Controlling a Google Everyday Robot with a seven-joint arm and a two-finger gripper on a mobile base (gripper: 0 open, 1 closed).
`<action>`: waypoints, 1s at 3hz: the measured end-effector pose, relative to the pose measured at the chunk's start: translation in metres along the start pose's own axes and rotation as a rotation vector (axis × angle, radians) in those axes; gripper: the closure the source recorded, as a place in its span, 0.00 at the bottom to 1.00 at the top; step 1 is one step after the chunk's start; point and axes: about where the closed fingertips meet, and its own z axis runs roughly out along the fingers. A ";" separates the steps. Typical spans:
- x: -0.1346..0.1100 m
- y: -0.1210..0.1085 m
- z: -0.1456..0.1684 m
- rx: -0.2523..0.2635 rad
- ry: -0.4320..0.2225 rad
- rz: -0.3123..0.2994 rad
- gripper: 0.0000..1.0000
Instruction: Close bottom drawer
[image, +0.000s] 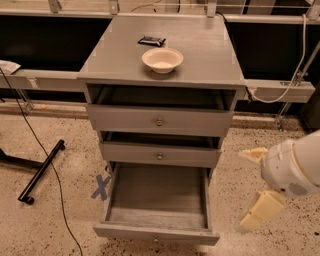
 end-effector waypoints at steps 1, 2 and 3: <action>0.019 0.004 -0.001 0.034 0.013 0.047 0.00; 0.016 0.004 -0.001 0.032 0.013 0.041 0.00; 0.028 -0.010 0.017 -0.021 0.003 0.078 0.00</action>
Offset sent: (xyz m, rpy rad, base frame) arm -0.0111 -0.0147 -0.0127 -0.0037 -0.0001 -0.0651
